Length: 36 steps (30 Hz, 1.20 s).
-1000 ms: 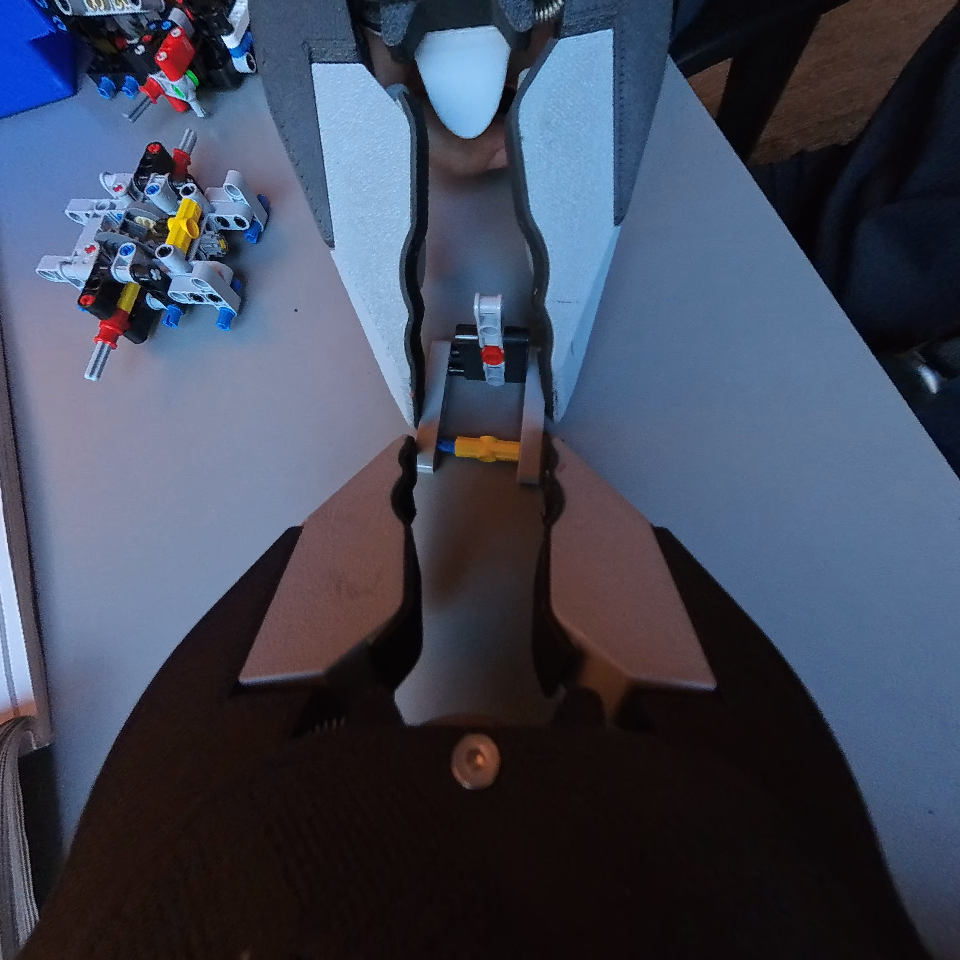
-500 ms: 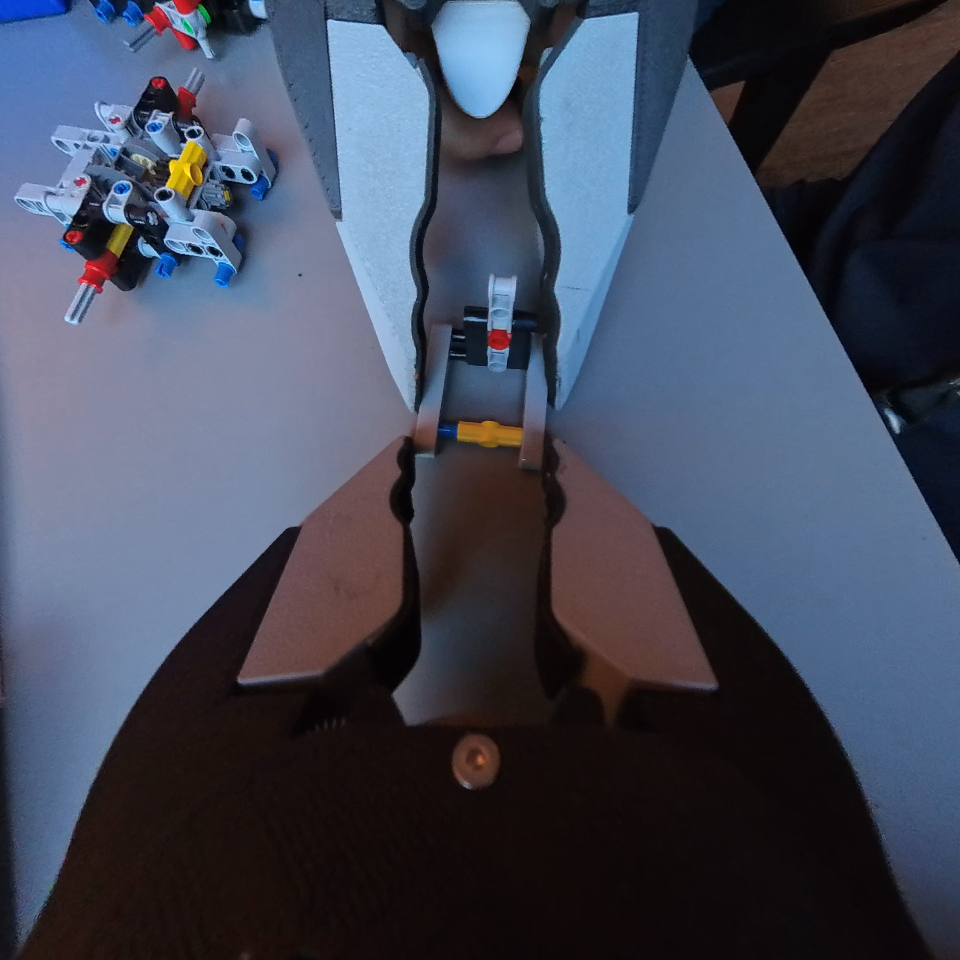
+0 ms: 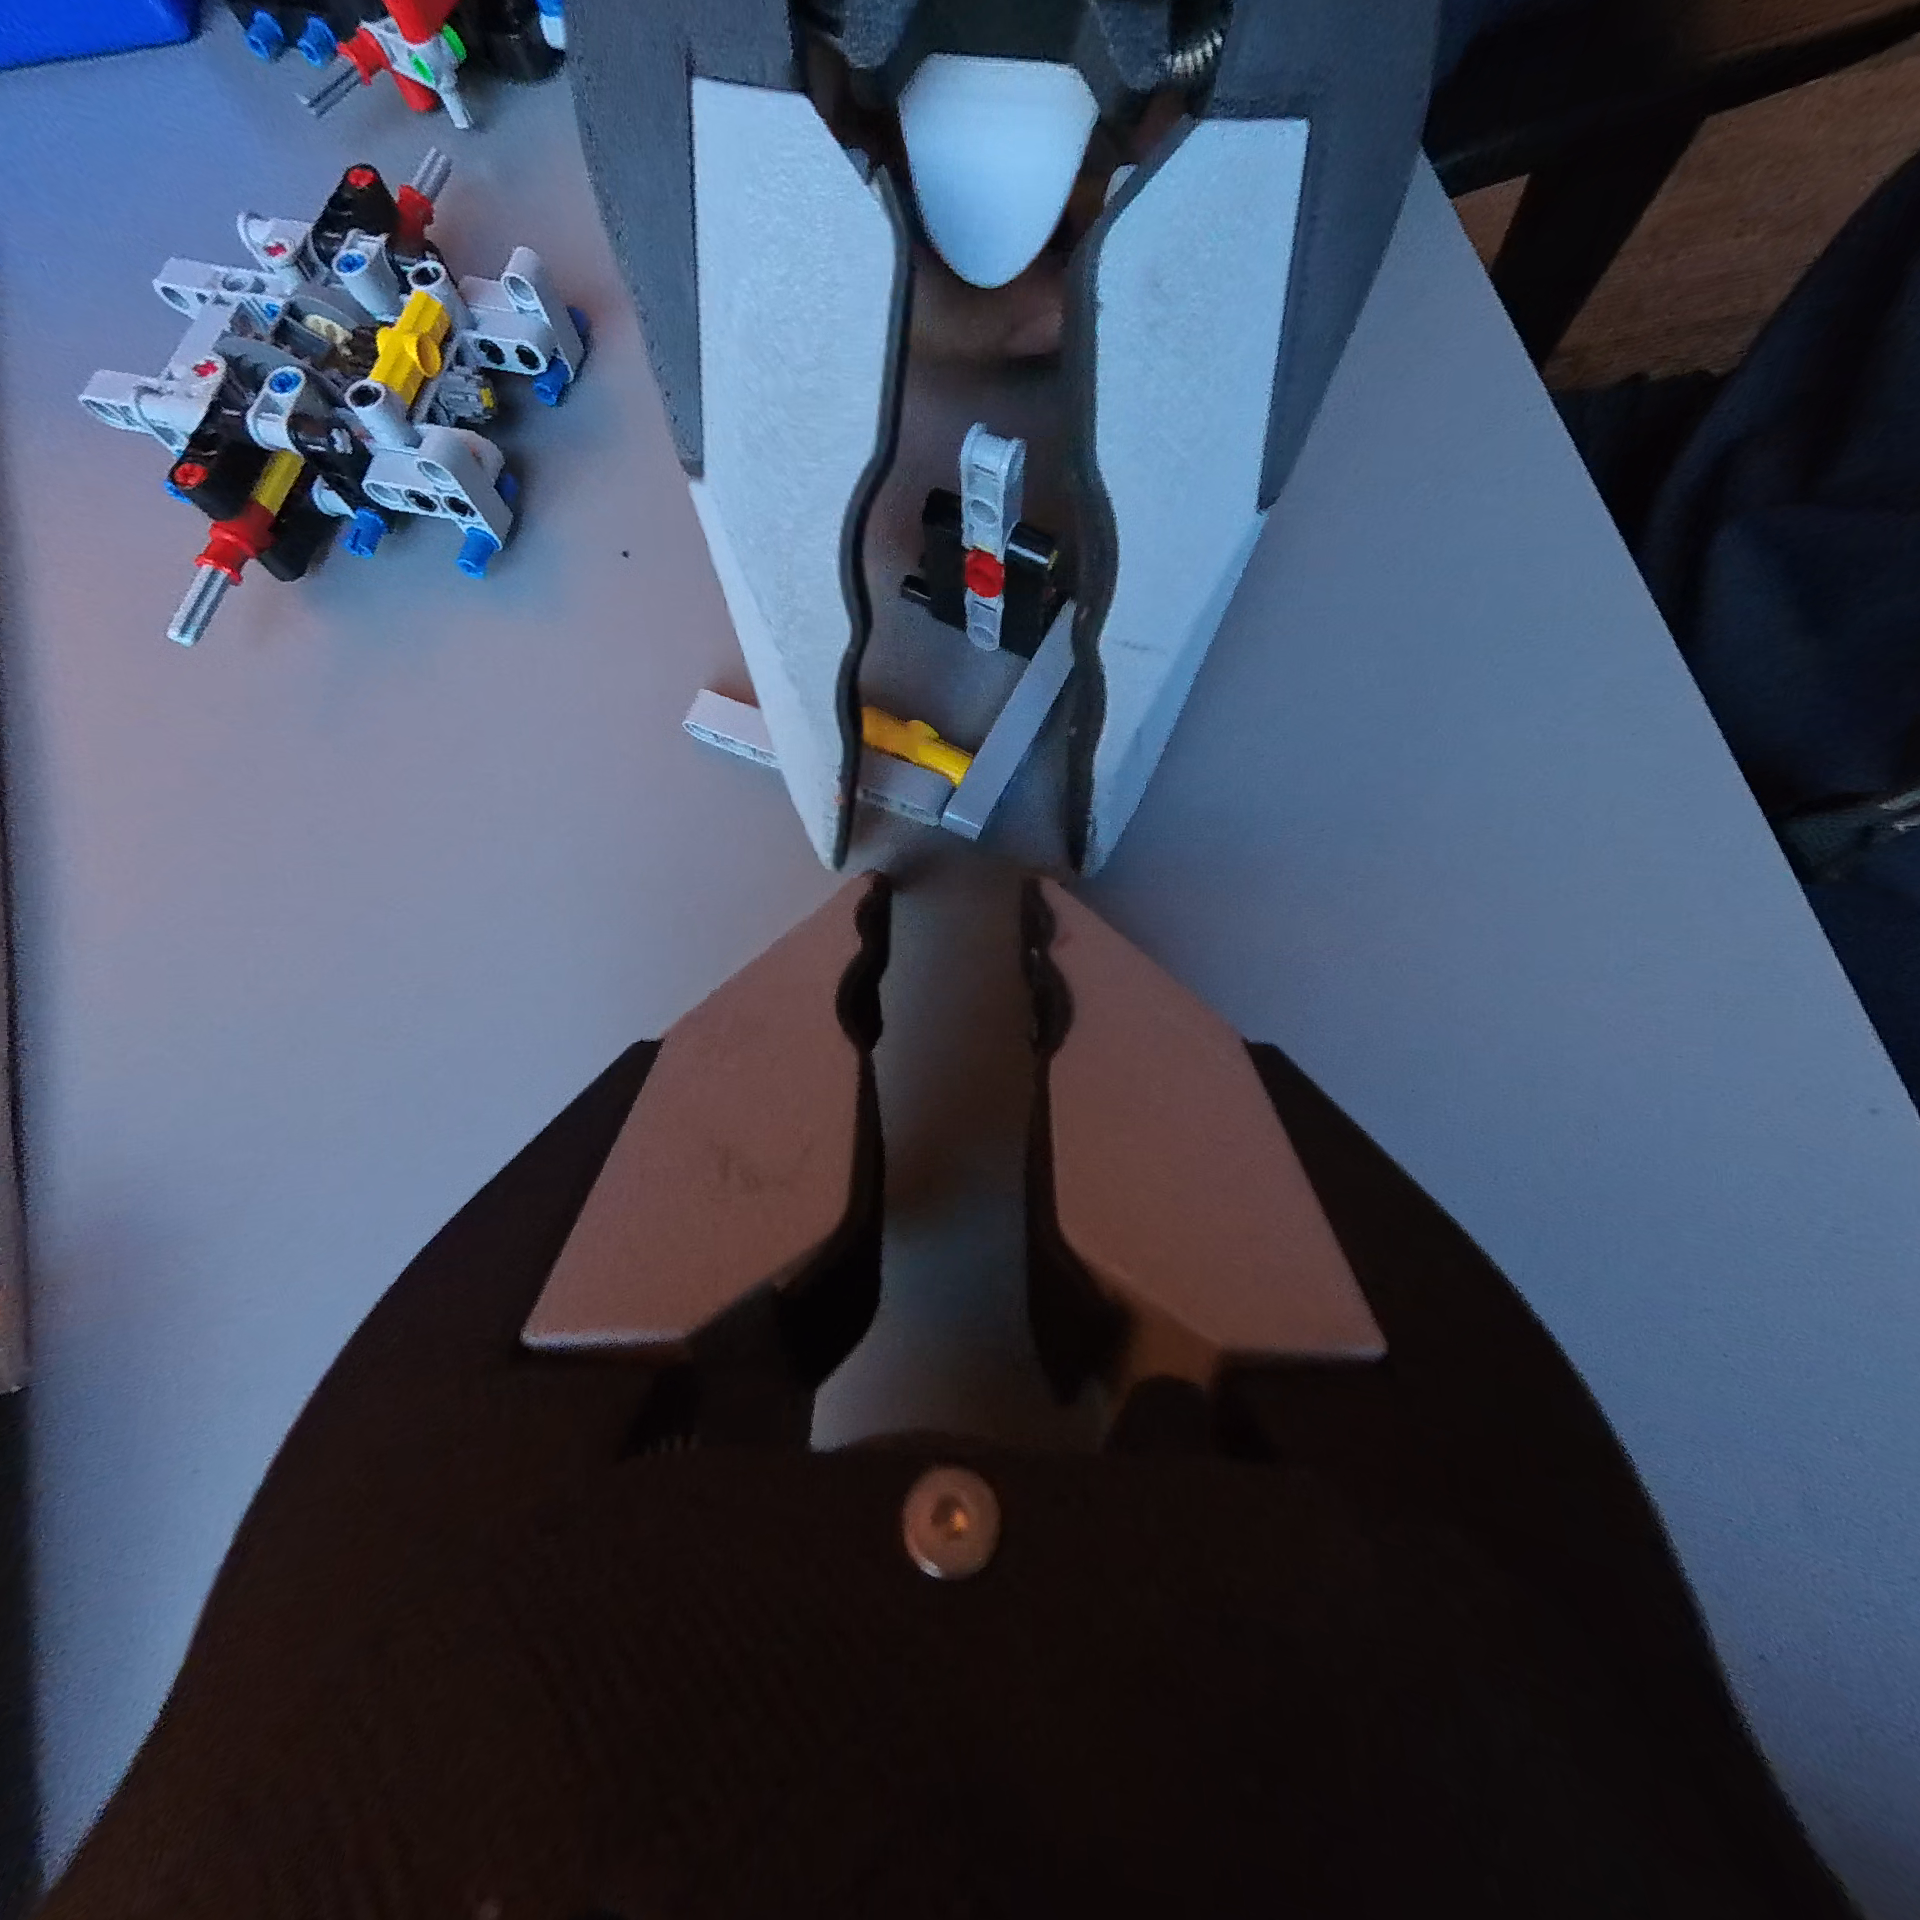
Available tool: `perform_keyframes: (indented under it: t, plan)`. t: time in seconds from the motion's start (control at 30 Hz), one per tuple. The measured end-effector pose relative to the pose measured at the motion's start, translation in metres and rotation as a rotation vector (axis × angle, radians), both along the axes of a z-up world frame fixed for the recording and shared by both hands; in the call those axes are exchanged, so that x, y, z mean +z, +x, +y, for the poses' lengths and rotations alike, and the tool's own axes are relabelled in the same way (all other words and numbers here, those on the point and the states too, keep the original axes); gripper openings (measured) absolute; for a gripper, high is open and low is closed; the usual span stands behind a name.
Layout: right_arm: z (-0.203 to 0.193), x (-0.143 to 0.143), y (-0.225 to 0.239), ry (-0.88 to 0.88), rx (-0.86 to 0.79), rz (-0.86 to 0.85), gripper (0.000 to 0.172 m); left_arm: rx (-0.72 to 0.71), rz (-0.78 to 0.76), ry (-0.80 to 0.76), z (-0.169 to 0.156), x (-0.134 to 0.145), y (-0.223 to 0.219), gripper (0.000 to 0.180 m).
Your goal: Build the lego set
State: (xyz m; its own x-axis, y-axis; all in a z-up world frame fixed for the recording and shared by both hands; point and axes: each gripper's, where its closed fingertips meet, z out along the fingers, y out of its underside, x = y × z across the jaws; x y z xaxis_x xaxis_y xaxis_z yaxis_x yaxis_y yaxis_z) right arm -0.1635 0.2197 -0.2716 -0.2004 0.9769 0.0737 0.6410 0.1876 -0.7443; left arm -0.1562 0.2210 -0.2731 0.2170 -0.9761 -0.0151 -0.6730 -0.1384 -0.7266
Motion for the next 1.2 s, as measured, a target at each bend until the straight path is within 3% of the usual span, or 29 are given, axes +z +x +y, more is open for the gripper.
perform_keyframes:
  t: [0.2,0.4,0.53,0.67,0.8,0.87,1.1,1.2]
  plan:
    - [0.004,0.019,0.001,-0.006,-0.008,0.119,0.058,0.03,0.002,0.013,0.003,0.0,-0.002,0.031]
    - [0.021,0.031,0.039,-0.001,-0.166,0.15,0.068,0.04,0.005,0.026,0.002,0.001,-0.001,0.032]
    - [0.008,0.017,0.063,-0.031,-0.24,0.089,0.062,0.056,0.003,0.012,0.002,0.0,0.002,0.034]
    - [0.004,-0.001,0.059,0.058,-0.258,-0.004,0.059,0.014,0.0,-0.007,-0.009,0.0,0.012,0.028]
    - [-0.005,-0.001,0.052,0.065,-0.14,-0.008,0.039,-0.181,-0.017,-0.084,-0.051,0.001,0.026,0.031]
    - [-0.011,-0.001,0.052,0.056,-0.059,0.003,0.038,-0.2,-0.009,-0.055,-0.054,0.001,0.026,0.03]
    - [-0.012,0.0,0.05,0.078,0.041,0.013,0.038,0.082,-0.034,-0.082,-0.006,0.004,0.005,0.029]
    - [-0.013,0.004,0.052,0.089,0.069,0.033,0.046,0.227,0.008,-0.07,0.016,0.0,-0.001,0.04]
